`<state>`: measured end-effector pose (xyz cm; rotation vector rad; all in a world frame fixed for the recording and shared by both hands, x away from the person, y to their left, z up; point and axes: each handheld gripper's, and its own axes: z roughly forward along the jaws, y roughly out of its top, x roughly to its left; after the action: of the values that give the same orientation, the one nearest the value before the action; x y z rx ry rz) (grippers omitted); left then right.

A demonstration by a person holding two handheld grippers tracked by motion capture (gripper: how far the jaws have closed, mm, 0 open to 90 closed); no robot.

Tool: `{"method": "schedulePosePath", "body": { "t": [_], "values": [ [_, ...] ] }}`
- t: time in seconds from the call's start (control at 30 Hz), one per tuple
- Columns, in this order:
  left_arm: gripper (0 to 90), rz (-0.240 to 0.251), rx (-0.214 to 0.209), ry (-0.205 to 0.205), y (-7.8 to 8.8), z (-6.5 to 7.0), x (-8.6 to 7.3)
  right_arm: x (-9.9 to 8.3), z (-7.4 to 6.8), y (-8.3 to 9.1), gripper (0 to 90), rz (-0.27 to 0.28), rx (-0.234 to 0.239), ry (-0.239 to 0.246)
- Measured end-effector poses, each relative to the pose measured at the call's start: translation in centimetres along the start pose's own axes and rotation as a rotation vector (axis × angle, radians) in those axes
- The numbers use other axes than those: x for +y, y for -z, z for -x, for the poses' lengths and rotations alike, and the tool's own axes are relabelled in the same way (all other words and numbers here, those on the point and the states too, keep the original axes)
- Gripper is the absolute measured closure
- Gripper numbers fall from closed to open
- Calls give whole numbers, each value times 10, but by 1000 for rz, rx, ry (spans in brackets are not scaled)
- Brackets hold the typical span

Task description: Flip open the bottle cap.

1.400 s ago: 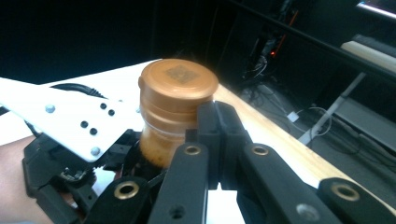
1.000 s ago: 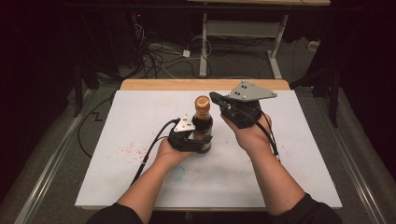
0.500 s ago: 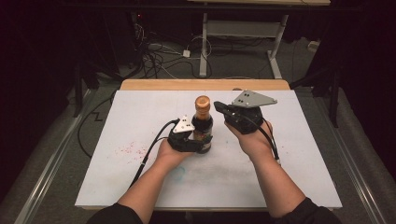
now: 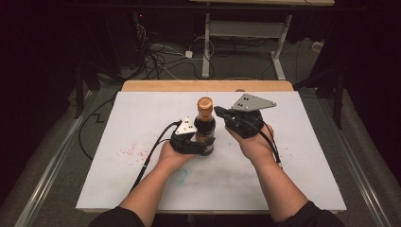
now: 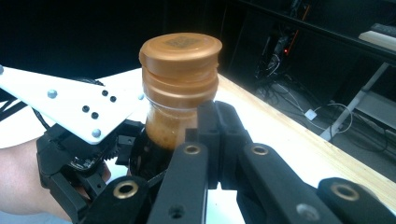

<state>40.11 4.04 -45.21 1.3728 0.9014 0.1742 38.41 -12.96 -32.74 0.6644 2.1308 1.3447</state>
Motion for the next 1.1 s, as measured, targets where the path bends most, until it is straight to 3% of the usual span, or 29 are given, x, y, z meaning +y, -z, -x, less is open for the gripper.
{"method": "schedulePosePath", "body": {
  "t": [0.6,1.1],
  "values": [
    [287,-1,0,-3,1,0,0,12,-7,4,900,5,-12,50],
    [290,-2,2,-2,1,0,0,19,-5,1,900,14,-18,52]
  ]
}}
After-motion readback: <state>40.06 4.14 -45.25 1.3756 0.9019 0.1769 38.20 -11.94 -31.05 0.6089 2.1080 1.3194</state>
